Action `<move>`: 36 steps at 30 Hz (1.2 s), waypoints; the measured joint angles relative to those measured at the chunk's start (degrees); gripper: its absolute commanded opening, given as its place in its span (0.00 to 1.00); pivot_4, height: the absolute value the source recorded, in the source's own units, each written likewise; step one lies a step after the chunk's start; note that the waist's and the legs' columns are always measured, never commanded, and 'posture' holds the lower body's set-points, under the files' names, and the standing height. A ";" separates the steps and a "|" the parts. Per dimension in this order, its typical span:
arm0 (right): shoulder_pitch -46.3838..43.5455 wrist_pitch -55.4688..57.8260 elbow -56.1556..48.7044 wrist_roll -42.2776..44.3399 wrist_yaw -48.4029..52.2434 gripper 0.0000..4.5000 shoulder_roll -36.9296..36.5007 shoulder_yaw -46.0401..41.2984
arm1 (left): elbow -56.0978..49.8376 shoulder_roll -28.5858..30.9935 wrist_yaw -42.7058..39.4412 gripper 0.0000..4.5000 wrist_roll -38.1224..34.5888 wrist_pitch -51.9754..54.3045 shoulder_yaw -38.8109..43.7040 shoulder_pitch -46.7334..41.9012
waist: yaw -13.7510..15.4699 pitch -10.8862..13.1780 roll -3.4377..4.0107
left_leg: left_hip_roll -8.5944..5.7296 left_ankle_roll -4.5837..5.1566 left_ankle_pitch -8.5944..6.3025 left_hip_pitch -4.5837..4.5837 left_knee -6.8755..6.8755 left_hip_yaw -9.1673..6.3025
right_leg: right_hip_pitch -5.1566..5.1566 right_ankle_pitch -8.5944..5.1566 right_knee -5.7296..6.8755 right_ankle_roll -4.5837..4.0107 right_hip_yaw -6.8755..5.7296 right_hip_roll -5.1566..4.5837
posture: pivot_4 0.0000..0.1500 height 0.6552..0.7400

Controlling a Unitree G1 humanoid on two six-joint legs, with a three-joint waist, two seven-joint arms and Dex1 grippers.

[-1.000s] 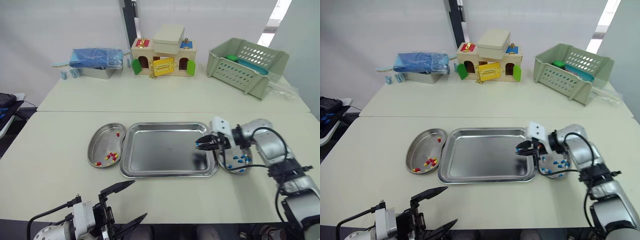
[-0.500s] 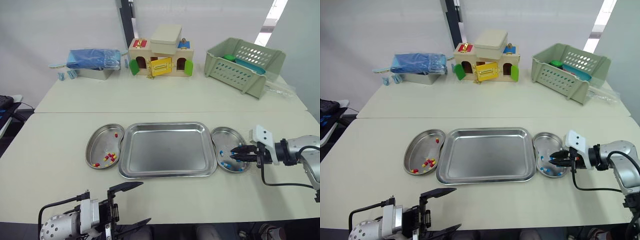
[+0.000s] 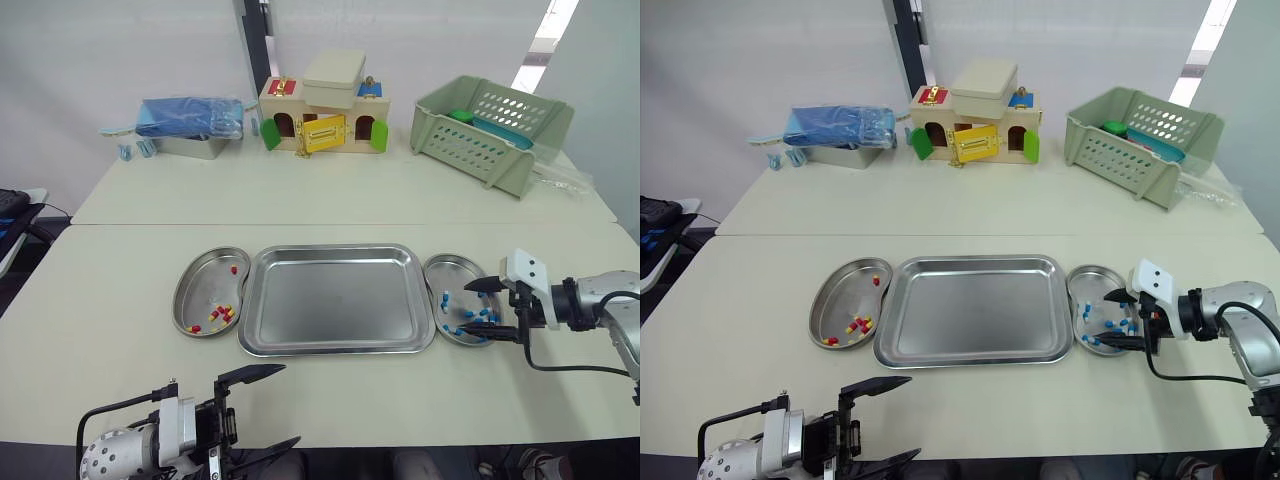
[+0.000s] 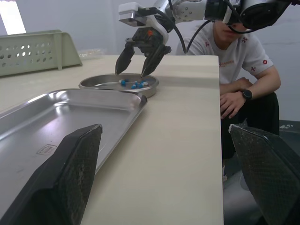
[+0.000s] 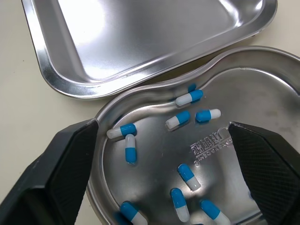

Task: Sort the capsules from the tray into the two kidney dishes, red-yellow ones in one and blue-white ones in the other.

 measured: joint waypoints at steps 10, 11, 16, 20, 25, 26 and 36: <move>1.75 1.19 1.87 4.46 -0.79 0.99 -0.90 -5.94 | 0.07 1.88 6.76 1.00 0.49 2.99 4.33 -1.32 | 0.01 0.01 -0.01 | 0.00 0.00 0.00 0.01 0.00 -0.01 | 0.01 0.00 0.00 0.00 0.00 0.00 | 1.00 1.00; 1.75 1.19 3.31 4.98 -0.57 0.99 -1.19 -7.00 | -0.70 2.83 8.62 1.00 0.54 4.29 6.29 -1.06 | 0.00 0.01 -0.02 | 0.00 0.00 0.00 0.01 0.00 -0.01 | 0.01 0.00 0.00 0.00 0.00 0.00 | 1.00 1.00; 1.00 -0.35 11.65 5.93 1.34 0.99 -3.54 -9.35 | -3.19 6.94 15.87 1.00 -0.40 11.94 16.16 2.42 | -0.08 0.03 -0.05 | 0.01 0.00 0.00 0.01 -0.01 0.00 | 0.00 0.00 0.00 0.00 0.01 0.00 | 1.00 1.00; -1.21 -4.52 21.29 3.99 2.53 0.99 -5.20 -9.45 | -4.24 14.21 18.49 1.00 -0.91 24.23 25.03 10.05 | -0.43 0.04 -0.03 | 0.01 0.01 0.00 0.04 -0.03 0.02 | -0.02 -0.01 0.04 0.00 0.01 0.01 | 1.00 1.00; -3.37 -8.88 28.12 1.89 3.92 0.99 -5.24 -8.93 | 2.57 20.93 18.47 1.00 -0.90 35.63 35.00 10.63 | -0.75 0.05 0.01 | 0.01 0.01 0.00 0.05 -0.04 0.03 | -0.02 -0.02 0.07 -0.01 0.01 0.01 | 1.00 1.00; -3.73 -9.51 29.40 1.55 4.13 0.99 -5.23 -8.56 | 5.35 21.30 18.98 1.00 -0.25 35.91 36.56 9.05 | -0.73 0.05 0.01 | 0.01 0.01 0.00 0.03 -0.04 0.03 | -0.02 -0.02 0.06 -0.01 0.00 0.01 | 1.00 1.00; -5.12 -12.82 34.17 -0.79 4.41 0.99 -5.24 -7.48 | 21.35 29.03 19.33 1.00 6.22 38.45 40.92 0.33 | -1.27 0.07 0.04 | 0.02 0.00 0.00 0.03 -0.07 0.07 | -0.09 -0.02 0.12 -0.01 0.03 0.01 | 1.00 1.00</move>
